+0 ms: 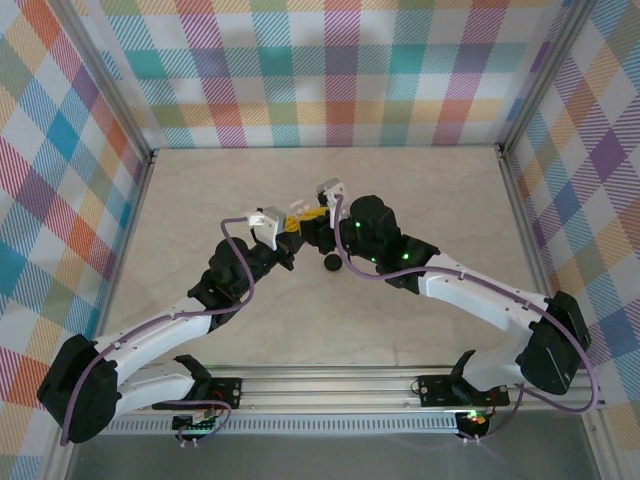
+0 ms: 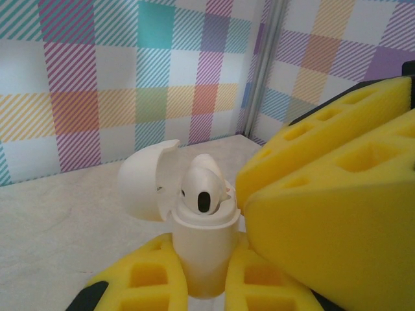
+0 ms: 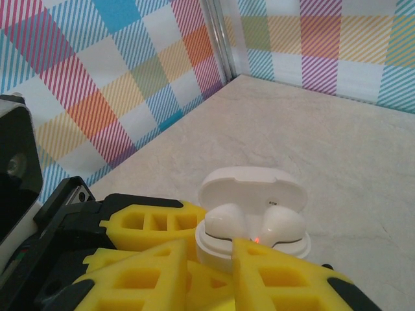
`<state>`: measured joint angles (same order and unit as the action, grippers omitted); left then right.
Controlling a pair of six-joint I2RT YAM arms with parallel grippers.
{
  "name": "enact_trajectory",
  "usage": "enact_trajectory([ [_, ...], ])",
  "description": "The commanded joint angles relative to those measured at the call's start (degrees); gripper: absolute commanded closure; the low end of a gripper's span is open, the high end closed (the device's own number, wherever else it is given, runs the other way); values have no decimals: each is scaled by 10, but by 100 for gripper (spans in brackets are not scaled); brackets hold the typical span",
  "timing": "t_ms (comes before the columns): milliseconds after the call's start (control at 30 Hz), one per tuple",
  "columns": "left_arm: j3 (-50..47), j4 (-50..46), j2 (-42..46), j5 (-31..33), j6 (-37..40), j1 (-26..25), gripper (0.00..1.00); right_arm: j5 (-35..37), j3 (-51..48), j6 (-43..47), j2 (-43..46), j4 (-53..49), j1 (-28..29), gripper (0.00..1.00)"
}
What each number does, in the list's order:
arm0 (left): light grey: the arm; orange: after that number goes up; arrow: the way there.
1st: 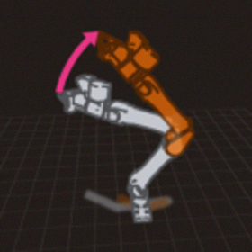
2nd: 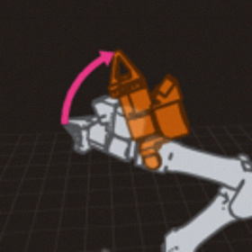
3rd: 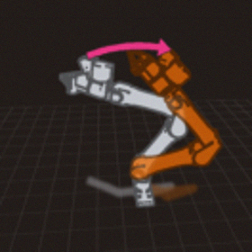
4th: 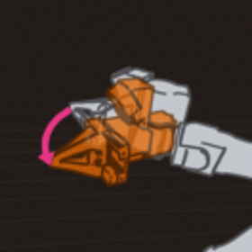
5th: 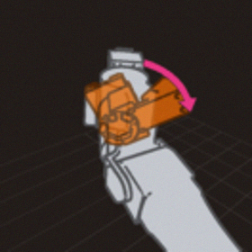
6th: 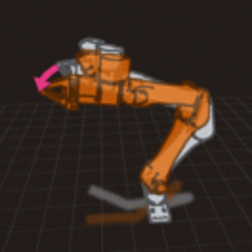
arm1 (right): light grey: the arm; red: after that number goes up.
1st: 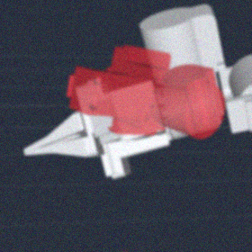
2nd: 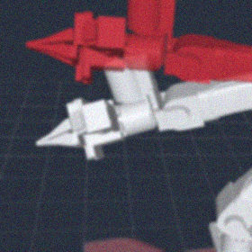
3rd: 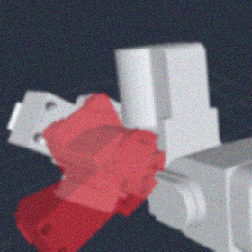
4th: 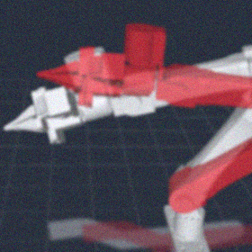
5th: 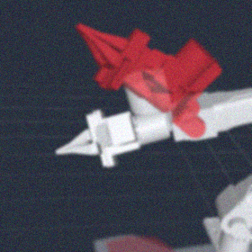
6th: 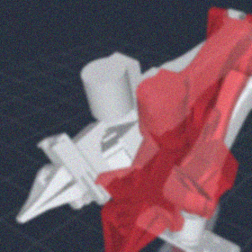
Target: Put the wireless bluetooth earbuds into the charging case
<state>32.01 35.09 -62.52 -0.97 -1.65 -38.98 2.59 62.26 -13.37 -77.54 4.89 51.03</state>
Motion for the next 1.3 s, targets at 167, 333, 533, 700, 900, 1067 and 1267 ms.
enact_trajectory([
  [167, 21, 12, 25, -21, 24, -7, 100, 9, 15, 17, 63, -62, 6, 74],
  [333, 10, -3, 41, -49, 41, -6, 100, 25, 38, 45, 98, -114, 4, 73],
  [533, -5, 2, 61, -142, 57, 1, 100, 2, 113, 52, 94, -211, -23, 68],
  [700, -2, -20, 80, -233, 74, 2, 100, -59, 172, 11, 59, -296, -90, 65],
  [900, 4, -46, 94, -292, 86, 2, 100, -148, 192, -51, 9, -349, -146, 63],
  [1067, 18, -78, 88, -324, 107, 1, 100, -231, 181, -76, -24, -335, -148, 63],
  [1267, 28, -94, 81, -316, 117, 1, 100, -320, 168, -105, -46, -301, -149, 63],
])
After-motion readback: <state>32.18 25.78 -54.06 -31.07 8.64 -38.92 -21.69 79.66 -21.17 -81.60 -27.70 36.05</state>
